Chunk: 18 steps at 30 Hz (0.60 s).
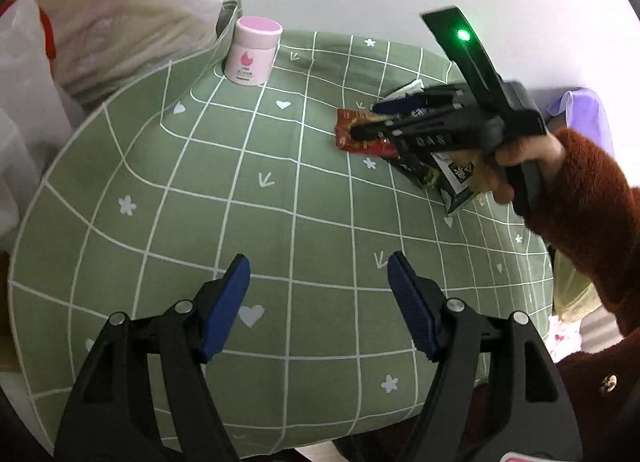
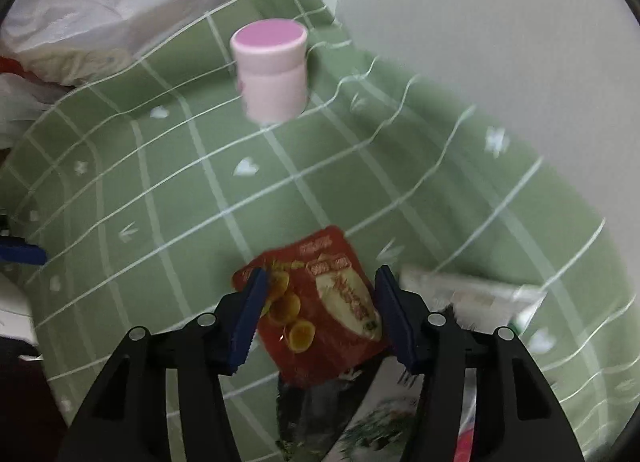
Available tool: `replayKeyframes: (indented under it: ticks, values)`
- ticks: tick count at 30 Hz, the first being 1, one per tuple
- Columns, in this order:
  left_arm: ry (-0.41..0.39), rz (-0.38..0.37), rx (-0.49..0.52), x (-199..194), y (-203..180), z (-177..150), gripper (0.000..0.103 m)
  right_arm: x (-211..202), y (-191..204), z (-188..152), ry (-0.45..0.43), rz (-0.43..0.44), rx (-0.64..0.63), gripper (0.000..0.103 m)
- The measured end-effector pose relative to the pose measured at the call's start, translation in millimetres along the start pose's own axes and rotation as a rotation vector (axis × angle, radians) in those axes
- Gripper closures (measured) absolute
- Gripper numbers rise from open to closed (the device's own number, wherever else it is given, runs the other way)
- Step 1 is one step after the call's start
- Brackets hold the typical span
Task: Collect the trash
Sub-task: 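Grasp the red snack packet with the right gripper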
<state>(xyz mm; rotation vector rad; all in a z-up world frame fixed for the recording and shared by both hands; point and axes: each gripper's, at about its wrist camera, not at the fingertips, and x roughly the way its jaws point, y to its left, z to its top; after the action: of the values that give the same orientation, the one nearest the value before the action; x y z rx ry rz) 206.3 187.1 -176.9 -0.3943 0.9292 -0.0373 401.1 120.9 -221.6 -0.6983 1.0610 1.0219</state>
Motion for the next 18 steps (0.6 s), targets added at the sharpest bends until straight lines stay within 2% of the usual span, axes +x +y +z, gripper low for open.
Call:
replayKeyframes:
  ticks: [2,3,8,12,16,18]
  values:
    - [0.0,-0.017,-0.006,4,-2,1,0.036,-5,4,-13,0.002,0.006,0.002,0.059]
    - [0.002,-0.026,-0.01,5,-3,1,0.036,-9,5,-19,0.004,0.029,0.013,0.071]
    - [0.01,-0.052,0.005,16,-16,4,0.036,-28,7,-43,-0.017,0.074,0.066,0.087]
    - [0.014,-0.058,0.006,18,-23,5,0.036,-59,6,-60,-0.099,0.095,0.139,0.089]
    - [0.005,-0.05,0.031,14,-30,4,0.036,-116,-3,-86,-0.276,0.141,0.288,0.089]
    - [-0.008,-0.064,0.044,13,-34,6,0.036,-144,-7,-101,-0.348,0.112,0.359,0.089]
